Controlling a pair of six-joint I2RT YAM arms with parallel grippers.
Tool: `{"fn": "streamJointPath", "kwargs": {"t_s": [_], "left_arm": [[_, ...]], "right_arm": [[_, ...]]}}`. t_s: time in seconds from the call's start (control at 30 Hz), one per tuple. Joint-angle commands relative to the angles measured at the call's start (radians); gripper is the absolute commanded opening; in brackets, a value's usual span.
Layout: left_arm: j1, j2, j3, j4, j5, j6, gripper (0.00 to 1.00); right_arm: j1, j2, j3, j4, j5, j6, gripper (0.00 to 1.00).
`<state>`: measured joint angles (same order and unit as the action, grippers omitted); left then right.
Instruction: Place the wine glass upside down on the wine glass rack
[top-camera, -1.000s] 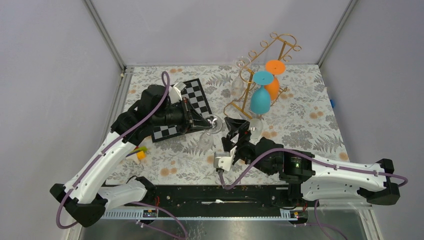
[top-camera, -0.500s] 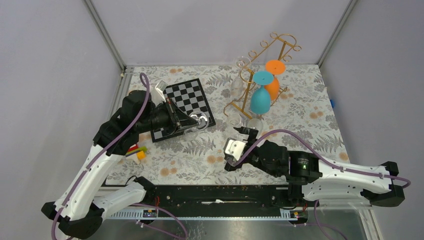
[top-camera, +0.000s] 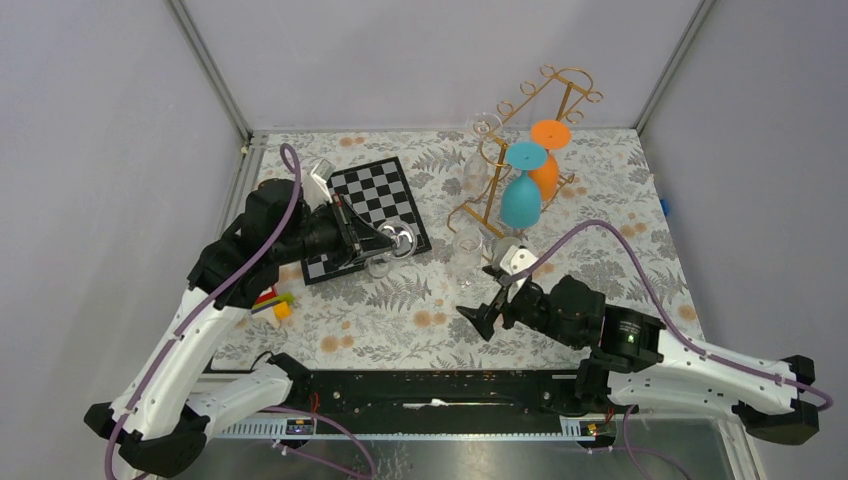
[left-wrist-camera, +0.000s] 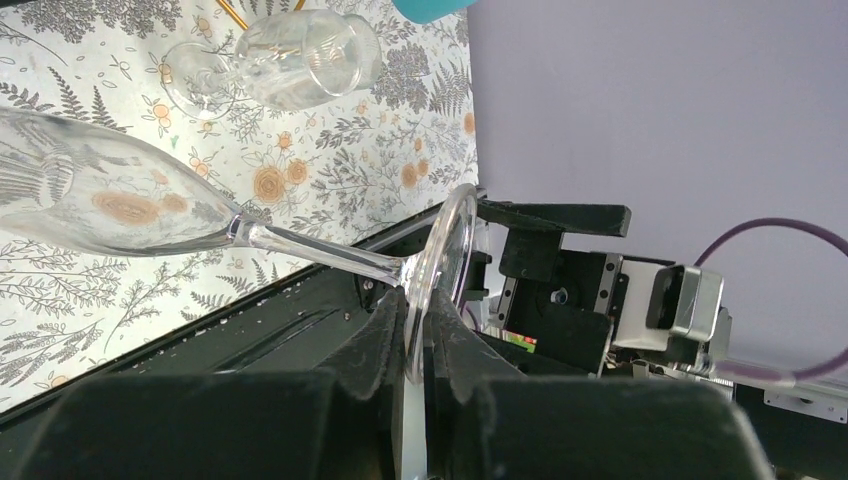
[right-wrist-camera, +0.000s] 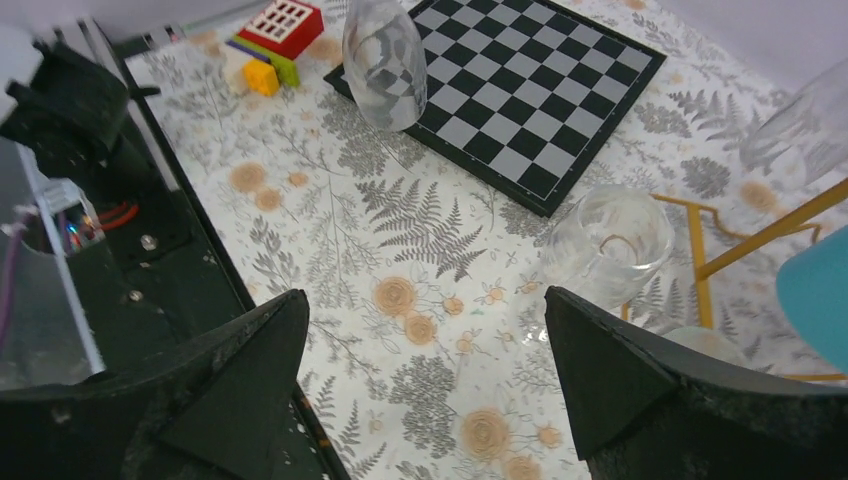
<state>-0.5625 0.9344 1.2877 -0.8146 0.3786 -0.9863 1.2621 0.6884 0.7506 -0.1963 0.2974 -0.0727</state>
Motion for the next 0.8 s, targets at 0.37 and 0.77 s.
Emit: {"fn": "streamJointPath", "kwargs": {"t_s": [0.37,0.77], "left_arm": [[0.023,0.064,0.072,0.097,0.038,0.064,0.00],[0.065,0.261,0.285,0.110,0.079,0.118,0.00]], "right_arm": [[-0.158,-0.147,-0.131,0.122,-0.175,0.417,0.94],[-0.271,-0.154,-0.166,0.126,-0.277,0.615,0.89]]}}
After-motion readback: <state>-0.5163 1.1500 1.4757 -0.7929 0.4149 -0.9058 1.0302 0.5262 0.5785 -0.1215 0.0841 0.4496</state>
